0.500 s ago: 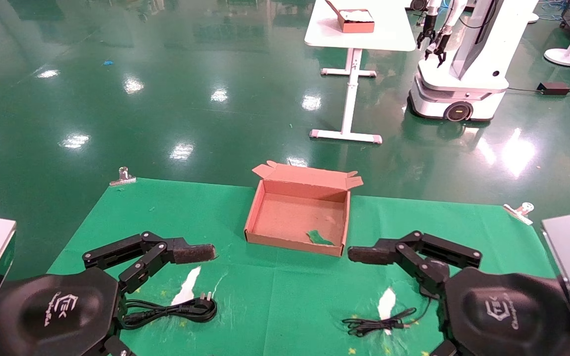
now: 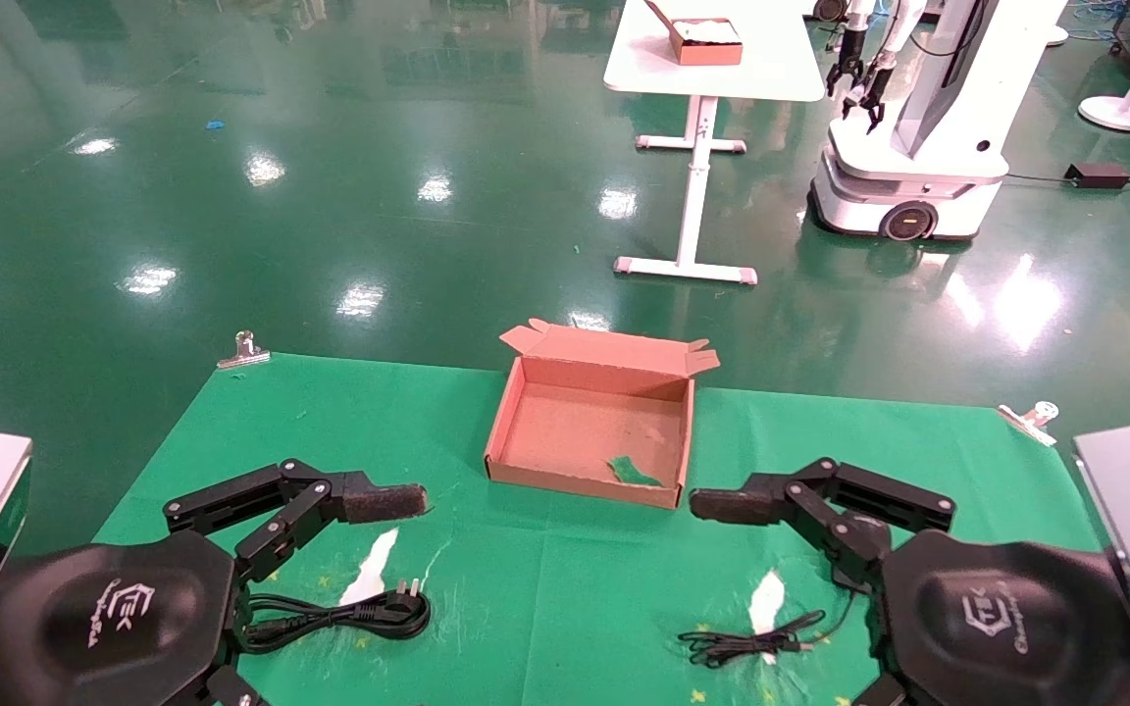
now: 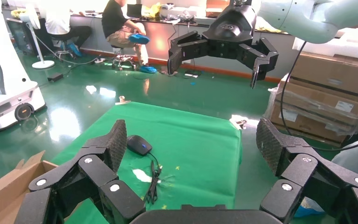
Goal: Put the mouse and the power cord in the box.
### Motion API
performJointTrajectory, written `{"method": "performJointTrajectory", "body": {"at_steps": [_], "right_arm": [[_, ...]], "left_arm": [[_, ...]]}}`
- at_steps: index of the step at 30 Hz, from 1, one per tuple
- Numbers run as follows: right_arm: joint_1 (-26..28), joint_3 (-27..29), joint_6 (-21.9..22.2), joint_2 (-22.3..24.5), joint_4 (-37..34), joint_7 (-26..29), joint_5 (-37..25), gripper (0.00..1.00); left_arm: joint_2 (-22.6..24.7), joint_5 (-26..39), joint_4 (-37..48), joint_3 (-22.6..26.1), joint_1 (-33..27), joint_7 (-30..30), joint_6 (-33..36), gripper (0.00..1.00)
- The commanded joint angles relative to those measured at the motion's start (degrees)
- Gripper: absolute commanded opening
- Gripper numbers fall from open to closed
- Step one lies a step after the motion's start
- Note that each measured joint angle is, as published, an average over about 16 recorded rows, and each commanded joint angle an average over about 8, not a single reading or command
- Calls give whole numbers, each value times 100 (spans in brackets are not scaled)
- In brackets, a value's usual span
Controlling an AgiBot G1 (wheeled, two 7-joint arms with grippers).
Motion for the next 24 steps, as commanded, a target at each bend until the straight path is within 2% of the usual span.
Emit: {"method": "performJointTrajectory", "body": {"at_steps": [1, 7, 12, 18, 24], "right_arm": [[0, 0, 0, 0, 0, 0, 0, 100], [2, -7, -8, 7, -5, -14, -25, 100], [65, -114, -135, 41, -170, -185, -329, 100], [434, -521, -412, -28, -777, -766, -1231, 100], [1048, -1153, -450, -298, -1835, -1677, -2293, 100]], "left_arm": [[5, 5, 4, 6, -5, 0, -5, 100], [9, 63, 15, 30, -7, 22, 4, 100], [47, 481, 148, 204, -139, 157, 120, 100], [272, 1573, 726, 709, -724, 576, 369, 100], [690, 2913, 1747, 1448, -1565, 1262, 438, 100]]}}
